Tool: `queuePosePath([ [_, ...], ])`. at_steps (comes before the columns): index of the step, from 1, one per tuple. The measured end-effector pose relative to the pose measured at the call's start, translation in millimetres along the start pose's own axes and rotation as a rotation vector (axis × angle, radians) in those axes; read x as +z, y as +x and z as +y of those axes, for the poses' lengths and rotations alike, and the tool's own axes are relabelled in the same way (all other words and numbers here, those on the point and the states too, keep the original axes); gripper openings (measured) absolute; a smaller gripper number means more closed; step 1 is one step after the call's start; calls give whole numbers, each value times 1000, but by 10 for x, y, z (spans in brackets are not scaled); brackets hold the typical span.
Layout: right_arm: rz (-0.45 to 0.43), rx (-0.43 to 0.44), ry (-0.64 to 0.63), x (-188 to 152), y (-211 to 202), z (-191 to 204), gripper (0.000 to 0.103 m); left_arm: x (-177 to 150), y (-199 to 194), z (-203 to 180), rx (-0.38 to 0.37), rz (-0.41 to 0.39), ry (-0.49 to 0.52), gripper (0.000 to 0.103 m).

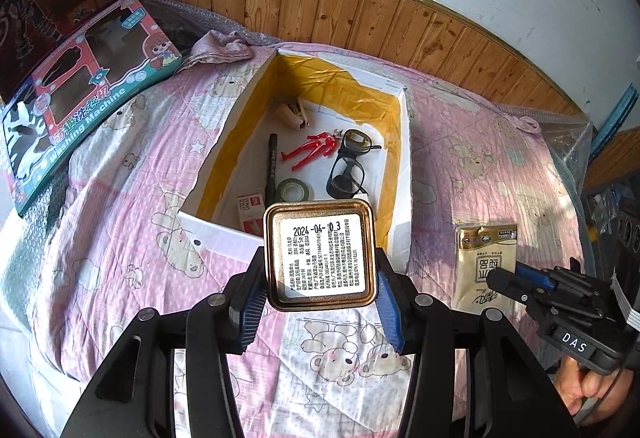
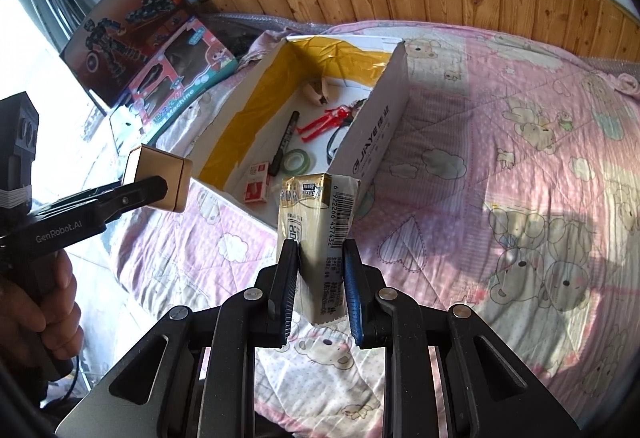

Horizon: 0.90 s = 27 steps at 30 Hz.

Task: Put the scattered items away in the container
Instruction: 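Lift the tissue pack and tin and carry both over the white box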

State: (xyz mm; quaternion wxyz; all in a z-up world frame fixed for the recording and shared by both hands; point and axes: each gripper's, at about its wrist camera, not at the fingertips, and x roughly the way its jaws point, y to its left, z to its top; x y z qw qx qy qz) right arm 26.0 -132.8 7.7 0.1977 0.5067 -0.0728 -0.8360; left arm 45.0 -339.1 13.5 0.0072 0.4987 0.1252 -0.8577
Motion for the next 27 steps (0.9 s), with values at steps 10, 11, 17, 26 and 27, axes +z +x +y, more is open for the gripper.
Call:
queuePosePath([
  [10, -9, 14, -55, 195, 19, 176, 23, 1, -27, 214, 0, 8, -60, 50],
  [11, -10, 15, -61, 217, 28, 194, 23, 19, -31, 221, 0, 6, -62, 50],
  [17, -10, 26, -93, 340, 103, 296, 23, 177, -6, 231, -20, -1, -77, 50],
  [26, -31, 22, -130, 614, 172, 378, 23, 460, 186, 99, -59, 10, -66, 50],
  [27, -35, 18, -133, 654, 179, 376, 23, 465, 231, 70, -60, 18, -63, 50],
])
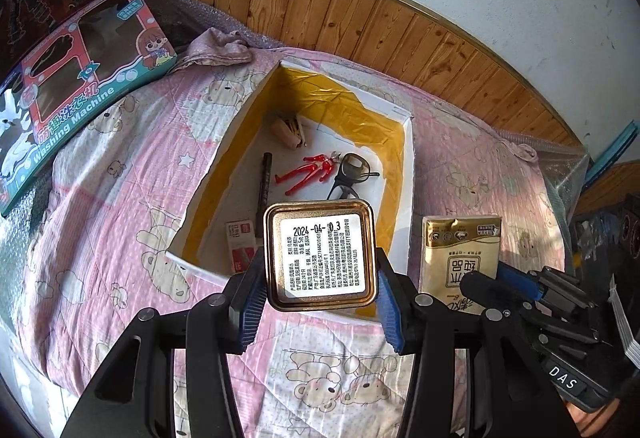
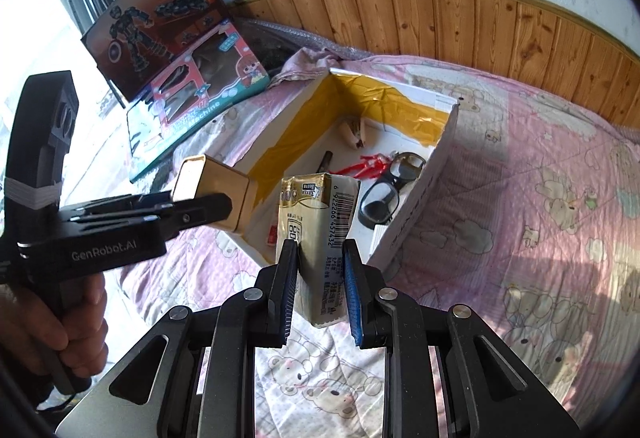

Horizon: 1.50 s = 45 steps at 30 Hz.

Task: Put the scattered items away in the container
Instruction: 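Lift the tissue pack and tin and carry both over the white box, then lower the tin and tissue pack into the box and open both tools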

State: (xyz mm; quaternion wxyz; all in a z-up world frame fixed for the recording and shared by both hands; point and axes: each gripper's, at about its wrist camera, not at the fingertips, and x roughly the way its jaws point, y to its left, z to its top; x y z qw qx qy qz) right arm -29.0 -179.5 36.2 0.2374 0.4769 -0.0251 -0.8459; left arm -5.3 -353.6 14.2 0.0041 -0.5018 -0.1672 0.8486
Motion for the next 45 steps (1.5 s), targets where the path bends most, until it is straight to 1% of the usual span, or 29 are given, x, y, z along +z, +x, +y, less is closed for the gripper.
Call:
queuePosePath([
  [3, -4, -8, 0, 115, 36, -46, 23, 17, 142, -60, -23, 30, -8, 50],
  [12, -4, -16, -8, 467, 189, -180, 23, 113, 493, -180, -45, 87, -26, 50],
  [17, 1, -24, -18, 634, 266, -272, 23, 139, 653, -197, -44, 117, -37, 50],
  [21, 8, -34, -38, 757, 328, -318, 23, 158, 760, -139, -37, 134, -56, 50],
  [29, 20, -58, -79, 1024, 470, -422, 23, 114, 946, -102, -29, 175, -64, 50],
  [37, 55, -58, -140, 1205, 684, -421, 23, 74, 1069, -86, -25, 201, -69, 50],
  [45, 132, -18, -201, 1307, 990, -241, 24, 69, 1174, -105, -6, 212, -61, 50],
])
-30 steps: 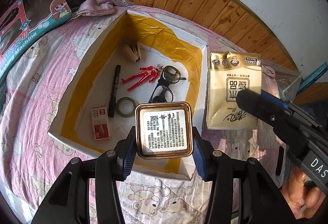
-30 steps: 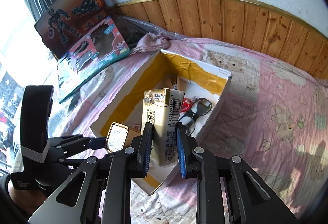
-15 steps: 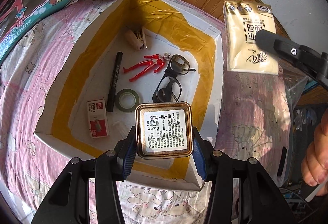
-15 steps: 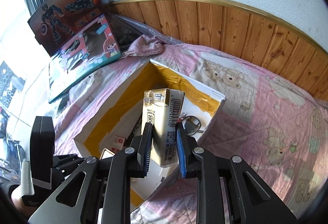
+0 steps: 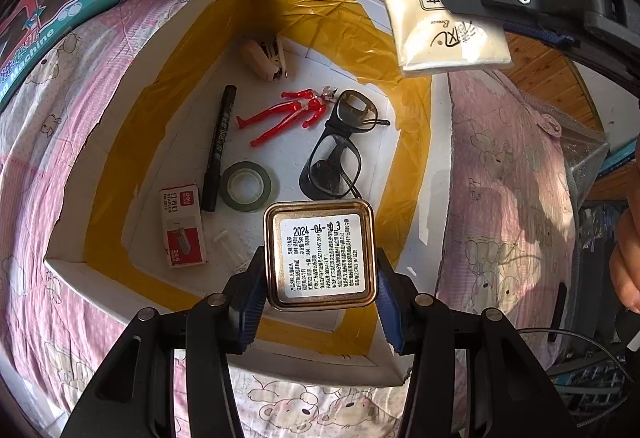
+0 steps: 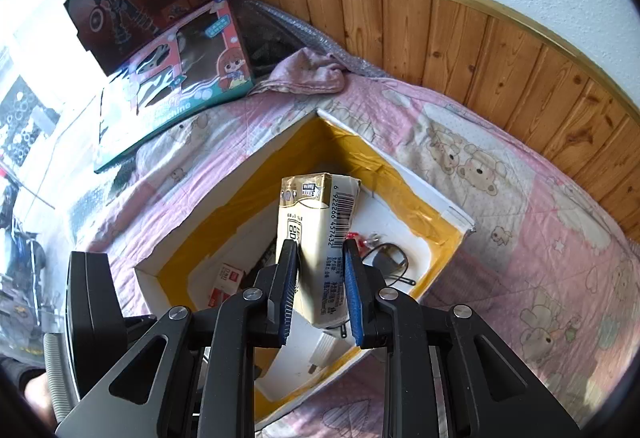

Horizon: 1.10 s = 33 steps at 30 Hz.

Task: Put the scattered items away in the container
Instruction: 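Lower the tin and tissue pack into the box and open both tools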

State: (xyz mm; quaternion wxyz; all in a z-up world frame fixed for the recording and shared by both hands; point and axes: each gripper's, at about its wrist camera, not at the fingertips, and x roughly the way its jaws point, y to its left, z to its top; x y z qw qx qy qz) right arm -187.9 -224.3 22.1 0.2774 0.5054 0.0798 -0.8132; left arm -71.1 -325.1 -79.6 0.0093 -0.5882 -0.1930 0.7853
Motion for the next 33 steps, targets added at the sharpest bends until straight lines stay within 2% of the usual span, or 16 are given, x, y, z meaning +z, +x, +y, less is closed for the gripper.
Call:
queuePosePath([
  [9, 88, 39, -3, 150, 374, 53, 24, -17, 120, 35, 13, 21, -1, 50],
  [18, 145, 36, -63, 234, 633, 168, 25, 57, 215, 83, 4, 23, -30, 50],
  [21, 170, 33, -90, 224, 754, 185, 29, 92, 256, 124, 3, 31, -51, 50],
  [23, 165, 12, -99, 199, 794, 169, 40, 96, 273, 150, -17, 38, -71, 54],
  [25, 167, 23, -80, 178, 801, 112, 40, 97, 274, 172, -38, 42, -84, 61],
  [33, 131, 26, 29, 67, 522, -216, 40, 99, 96, 247, -43, 16, -116, 61],
])
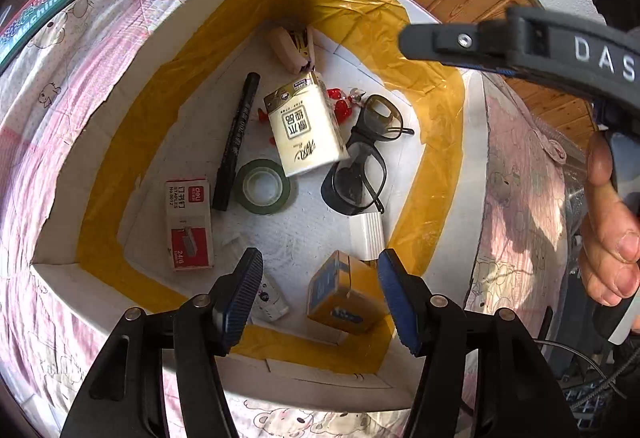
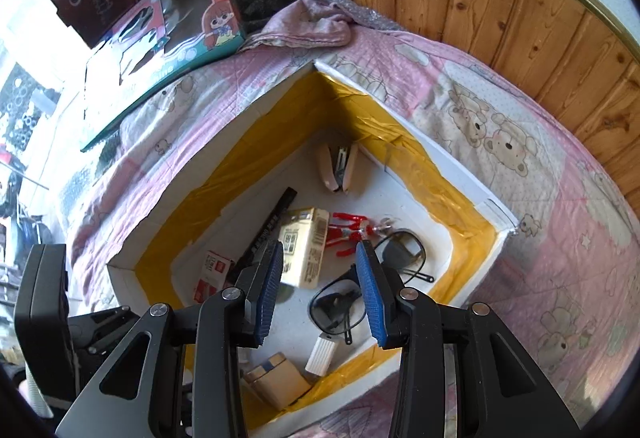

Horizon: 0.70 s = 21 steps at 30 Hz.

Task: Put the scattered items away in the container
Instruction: 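Lower the tin and tissue pack into the box and open both tools, then withdraw both open tools up from the box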

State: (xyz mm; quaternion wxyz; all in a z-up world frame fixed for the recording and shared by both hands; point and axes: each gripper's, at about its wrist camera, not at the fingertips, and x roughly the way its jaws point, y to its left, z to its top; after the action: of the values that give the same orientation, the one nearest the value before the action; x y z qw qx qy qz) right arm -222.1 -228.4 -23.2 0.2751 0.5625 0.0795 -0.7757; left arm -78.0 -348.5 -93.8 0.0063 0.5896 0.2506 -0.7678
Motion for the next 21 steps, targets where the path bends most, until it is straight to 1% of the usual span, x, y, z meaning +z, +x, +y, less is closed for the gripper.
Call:
queuePosePath([
  [6, -26, -3, 33, -217, -262, -86, 40, -31, -127, 85, 6, -15, -15, 61],
  [12, -33, -15, -8, -474, -442, 43, 40, -68, -258, -20, 15, -44, 18, 61],
  [17, -22, -31, -37, -700, -515, 197, 40, -87, -430, -99, 64, -74, 59, 63],
  [21, -9, -70, -79, -849, -549, 348, 40, -96, -569, -156, 96, -113, 81, 63],
])
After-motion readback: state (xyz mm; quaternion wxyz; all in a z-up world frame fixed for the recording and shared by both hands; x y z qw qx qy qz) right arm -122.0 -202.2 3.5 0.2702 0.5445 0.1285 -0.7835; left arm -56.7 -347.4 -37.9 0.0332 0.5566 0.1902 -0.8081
